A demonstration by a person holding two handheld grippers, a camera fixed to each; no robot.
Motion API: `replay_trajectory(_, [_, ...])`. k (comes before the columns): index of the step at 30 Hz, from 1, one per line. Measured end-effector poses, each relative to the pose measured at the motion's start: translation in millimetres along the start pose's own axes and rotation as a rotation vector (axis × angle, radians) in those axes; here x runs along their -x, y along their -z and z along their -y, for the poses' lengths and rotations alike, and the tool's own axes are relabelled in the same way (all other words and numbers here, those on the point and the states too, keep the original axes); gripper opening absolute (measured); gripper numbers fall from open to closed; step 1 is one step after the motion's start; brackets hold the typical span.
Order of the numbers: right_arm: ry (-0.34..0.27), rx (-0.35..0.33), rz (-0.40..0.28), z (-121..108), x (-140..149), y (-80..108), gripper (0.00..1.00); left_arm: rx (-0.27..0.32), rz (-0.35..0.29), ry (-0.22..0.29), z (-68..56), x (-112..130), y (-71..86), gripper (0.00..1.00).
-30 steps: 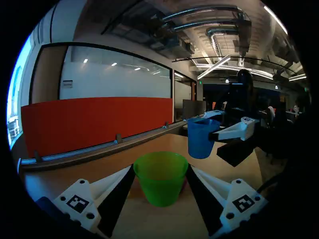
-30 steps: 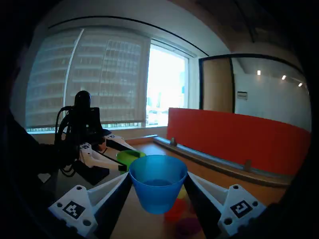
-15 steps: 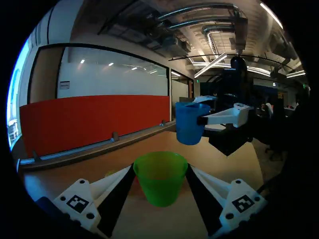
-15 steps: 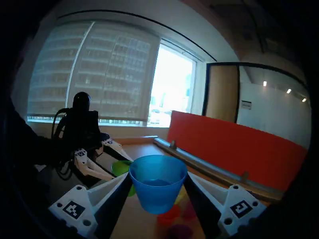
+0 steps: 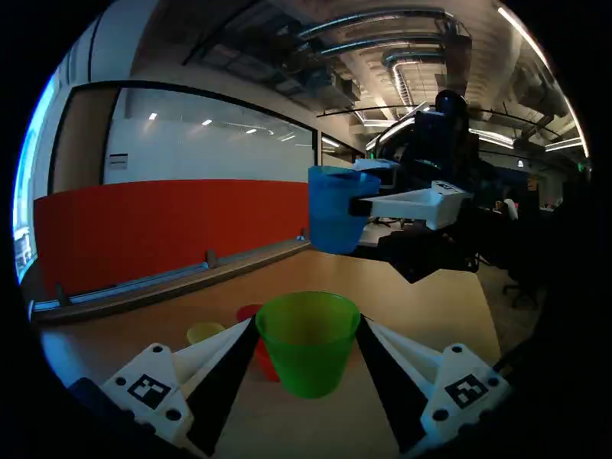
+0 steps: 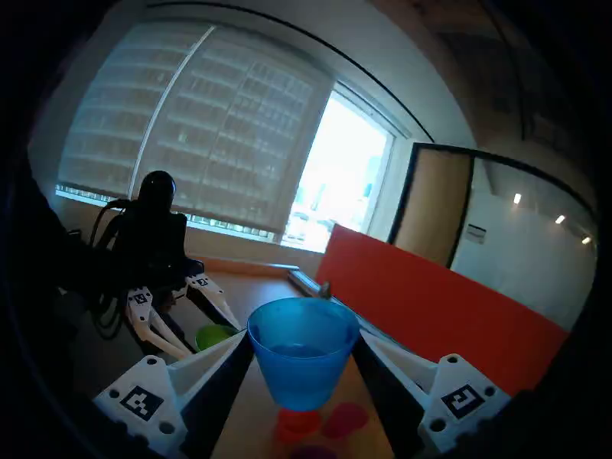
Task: Pour water
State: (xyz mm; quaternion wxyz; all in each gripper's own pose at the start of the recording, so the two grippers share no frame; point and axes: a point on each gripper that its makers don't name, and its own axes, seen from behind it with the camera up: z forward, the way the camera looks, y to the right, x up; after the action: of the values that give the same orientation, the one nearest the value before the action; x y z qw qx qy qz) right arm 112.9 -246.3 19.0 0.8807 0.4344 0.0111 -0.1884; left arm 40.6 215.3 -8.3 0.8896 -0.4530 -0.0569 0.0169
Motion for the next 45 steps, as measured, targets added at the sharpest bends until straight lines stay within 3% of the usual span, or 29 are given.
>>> replay_trajectory(21, [0.230, -0.023, -0.018, -2.4, -23.5, -22.9, 0.90, 0.023, -0.003, -0.018, -9.7, -2.9, 1.3, 0.89])
replay_trajectory(45, [0.447, -0.022, 0.004, -7.9, -31.6, -42.5, 0.90, 0.024, -0.032, -0.014, -13.5, -5.2, 7.5, 0.89])
